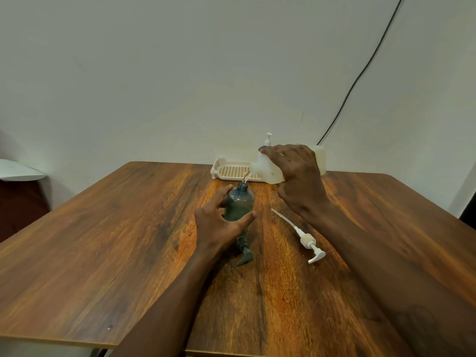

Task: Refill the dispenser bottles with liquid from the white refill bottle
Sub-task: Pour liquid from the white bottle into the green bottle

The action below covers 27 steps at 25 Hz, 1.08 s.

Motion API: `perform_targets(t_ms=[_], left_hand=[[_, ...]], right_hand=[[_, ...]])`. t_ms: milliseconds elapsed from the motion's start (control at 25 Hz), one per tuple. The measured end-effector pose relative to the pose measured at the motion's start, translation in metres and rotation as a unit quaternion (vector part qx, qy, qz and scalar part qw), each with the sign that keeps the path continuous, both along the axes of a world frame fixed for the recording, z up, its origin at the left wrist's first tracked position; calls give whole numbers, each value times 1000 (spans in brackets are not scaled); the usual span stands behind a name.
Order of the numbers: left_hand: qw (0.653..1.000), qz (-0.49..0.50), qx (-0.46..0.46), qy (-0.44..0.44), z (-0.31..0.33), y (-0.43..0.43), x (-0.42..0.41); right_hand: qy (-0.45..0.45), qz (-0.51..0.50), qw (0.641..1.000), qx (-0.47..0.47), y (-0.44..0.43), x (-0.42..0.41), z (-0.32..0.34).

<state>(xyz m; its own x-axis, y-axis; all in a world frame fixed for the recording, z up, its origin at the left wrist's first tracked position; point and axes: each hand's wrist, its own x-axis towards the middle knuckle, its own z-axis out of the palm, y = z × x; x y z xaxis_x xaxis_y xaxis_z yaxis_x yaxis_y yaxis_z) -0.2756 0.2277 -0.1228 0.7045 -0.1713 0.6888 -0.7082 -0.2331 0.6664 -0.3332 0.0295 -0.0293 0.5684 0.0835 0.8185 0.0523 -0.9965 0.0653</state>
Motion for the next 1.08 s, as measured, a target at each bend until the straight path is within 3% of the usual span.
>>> perform_targets(t_ms=[1080], left_hand=[[1000,-3,-3,6,0,1,-1]], right_hand=[[-32,35,999,-12,2,-3,1]])
